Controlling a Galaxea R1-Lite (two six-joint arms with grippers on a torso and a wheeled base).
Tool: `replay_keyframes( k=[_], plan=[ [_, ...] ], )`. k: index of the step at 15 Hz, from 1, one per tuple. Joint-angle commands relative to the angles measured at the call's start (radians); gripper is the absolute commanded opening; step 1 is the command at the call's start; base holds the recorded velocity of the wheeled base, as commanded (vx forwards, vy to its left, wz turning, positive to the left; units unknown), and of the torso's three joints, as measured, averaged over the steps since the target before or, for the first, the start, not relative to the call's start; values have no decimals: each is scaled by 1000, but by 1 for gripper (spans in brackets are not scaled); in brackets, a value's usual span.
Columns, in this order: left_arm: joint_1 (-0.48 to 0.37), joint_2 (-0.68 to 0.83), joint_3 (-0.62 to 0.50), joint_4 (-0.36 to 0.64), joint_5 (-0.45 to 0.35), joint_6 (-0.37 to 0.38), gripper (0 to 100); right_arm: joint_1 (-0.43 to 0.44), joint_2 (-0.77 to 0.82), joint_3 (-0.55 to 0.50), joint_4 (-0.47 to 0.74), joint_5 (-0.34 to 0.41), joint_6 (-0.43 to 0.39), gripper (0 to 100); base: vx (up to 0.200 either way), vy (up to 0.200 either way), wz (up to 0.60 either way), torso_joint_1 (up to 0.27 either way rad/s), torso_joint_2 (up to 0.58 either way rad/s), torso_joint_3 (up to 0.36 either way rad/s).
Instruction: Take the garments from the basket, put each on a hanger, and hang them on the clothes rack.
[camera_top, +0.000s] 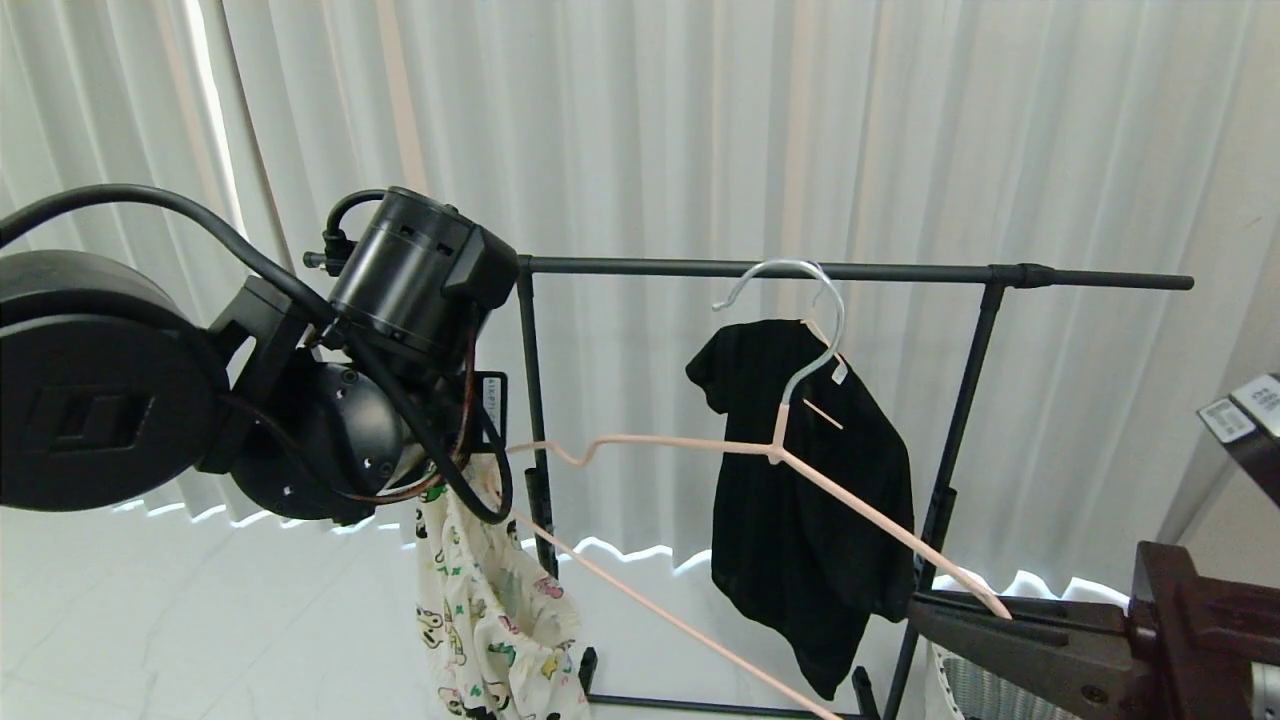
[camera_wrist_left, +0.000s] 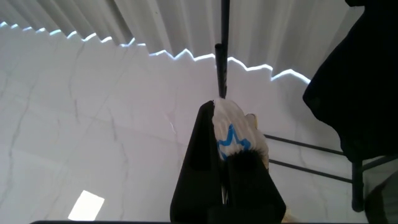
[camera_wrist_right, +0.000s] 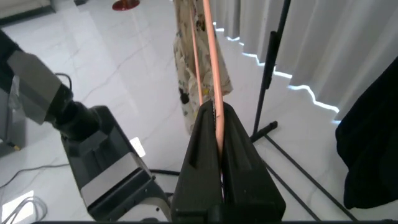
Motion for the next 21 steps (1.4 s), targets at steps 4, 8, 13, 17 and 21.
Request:
replay_keyframes(
  k=[4, 8, 13, 17, 21],
  plan=[
    [-9, -3, -27, 1, 1, -2, 0, -11, 132, -6, -123, -1, -2, 0, 0, 0, 0, 0, 0, 0],
    [-32, -4, -48, -1, -1, -22, 0, -11, 225, -23, -208, -41, 0, 0, 0, 0, 0, 0, 0, 0],
    [-134, -19, -121, -1, -12, -71, 0, -11, 339, -25, -314, -52, 1, 0, 0, 0, 0, 0, 0, 0],
    [-249, -22, -188, -1, -78, -80, 0, -1, 406, -34, -364, -84, 27, 0, 0, 0, 0, 0, 0, 0],
    [-276, -21, -179, -1, -78, -91, 0, 10, 426, -49, -396, -127, 47, 0, 0, 0, 0, 0, 0, 0]
  ],
)
